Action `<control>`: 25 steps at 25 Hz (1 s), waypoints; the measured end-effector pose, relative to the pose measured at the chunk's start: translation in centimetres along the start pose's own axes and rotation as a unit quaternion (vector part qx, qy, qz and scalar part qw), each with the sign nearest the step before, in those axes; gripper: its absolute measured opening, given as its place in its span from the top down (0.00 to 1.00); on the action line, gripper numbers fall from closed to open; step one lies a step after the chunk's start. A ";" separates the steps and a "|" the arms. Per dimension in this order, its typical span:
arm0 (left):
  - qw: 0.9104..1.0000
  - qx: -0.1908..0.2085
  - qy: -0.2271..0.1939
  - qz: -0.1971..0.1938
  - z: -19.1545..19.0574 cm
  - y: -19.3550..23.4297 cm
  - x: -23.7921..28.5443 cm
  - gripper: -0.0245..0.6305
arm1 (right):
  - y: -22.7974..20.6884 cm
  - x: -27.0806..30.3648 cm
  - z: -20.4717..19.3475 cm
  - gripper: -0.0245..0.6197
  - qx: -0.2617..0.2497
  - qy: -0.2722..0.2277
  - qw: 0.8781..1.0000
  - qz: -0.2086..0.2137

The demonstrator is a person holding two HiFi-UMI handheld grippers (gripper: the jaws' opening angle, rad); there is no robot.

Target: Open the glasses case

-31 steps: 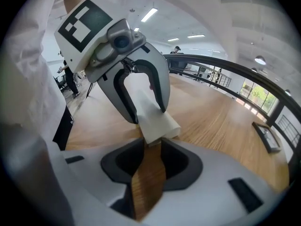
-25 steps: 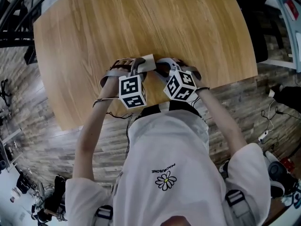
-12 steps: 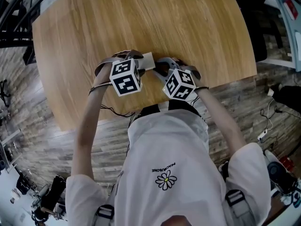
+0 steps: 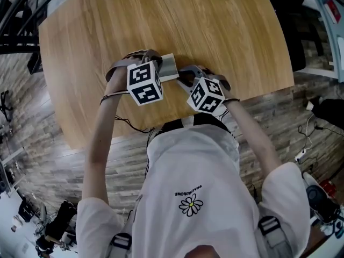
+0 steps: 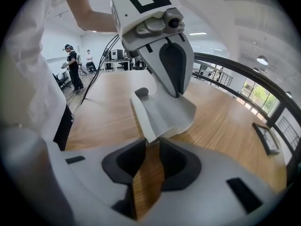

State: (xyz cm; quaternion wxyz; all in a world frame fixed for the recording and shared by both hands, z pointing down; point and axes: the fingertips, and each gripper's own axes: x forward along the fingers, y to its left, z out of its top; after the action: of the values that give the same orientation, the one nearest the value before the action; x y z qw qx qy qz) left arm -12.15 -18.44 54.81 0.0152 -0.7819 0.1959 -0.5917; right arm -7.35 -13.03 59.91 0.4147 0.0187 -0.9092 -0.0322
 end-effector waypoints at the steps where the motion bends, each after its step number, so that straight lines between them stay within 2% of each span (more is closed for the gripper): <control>1: 1.000 0.000 0.003 0.004 -0.1 0.4 0.1 0.92 | 0.0 0.0 0.0 0.81 -0.002 0.001 1.000 0.000; 8: 0.999 -0.036 -0.003 0.012 -0.7 2.0 0.9 0.92 | 0.0 0.0 0.0 0.82 0.005 0.003 1.000 -0.003; 25: 0.998 -0.044 0.009 0.041 -1.0 2.9 1.5 0.90 | 0.0 0.2 -0.1 0.84 0.020 0.001 1.000 -0.002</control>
State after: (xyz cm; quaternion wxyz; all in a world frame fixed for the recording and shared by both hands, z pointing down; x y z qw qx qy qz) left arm -13.63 -21.41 55.73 0.0031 -0.7676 0.2540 -0.5885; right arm -7.41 -13.04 60.08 0.4147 0.0287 -0.9094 -0.0148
